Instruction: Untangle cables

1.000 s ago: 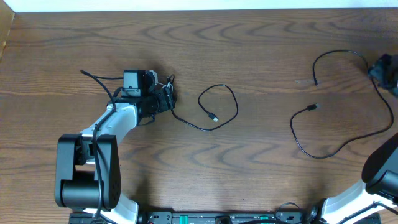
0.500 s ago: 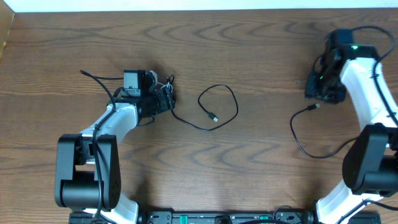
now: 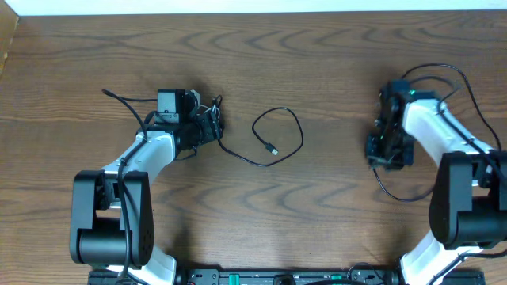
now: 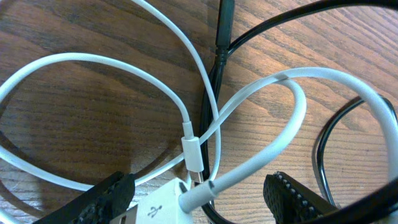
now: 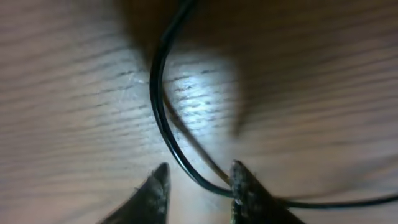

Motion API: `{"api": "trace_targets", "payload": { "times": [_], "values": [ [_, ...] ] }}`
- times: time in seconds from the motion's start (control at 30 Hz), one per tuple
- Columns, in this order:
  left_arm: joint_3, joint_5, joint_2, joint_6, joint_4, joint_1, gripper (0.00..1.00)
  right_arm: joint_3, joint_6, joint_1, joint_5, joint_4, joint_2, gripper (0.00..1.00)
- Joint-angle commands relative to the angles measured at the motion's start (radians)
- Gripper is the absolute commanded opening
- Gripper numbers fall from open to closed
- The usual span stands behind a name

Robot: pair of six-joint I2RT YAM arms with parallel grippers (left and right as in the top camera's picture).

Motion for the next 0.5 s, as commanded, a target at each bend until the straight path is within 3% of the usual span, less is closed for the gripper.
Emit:
{"api": "trace_targets", "payload": {
  "times": [0.0, 0.13, 0.47],
  "values": [
    [-0.007, -0.013, -0.011, 0.005, -0.005, 0.002, 0.72, -0.065, -0.009, 0.009, 0.009, 0.087, 0.003, 0.2],
    [-0.007, -0.013, -0.011, 0.005, -0.008, 0.002, 0.72, -0.115, -0.009, 0.008, 0.01, 0.217, 0.003, 0.01],
    [-0.007, -0.018, -0.011, 0.005, -0.008, 0.002, 0.72, -0.157, -0.033, 0.007, 0.266, 0.771, 0.003, 0.01]
  ]
}}
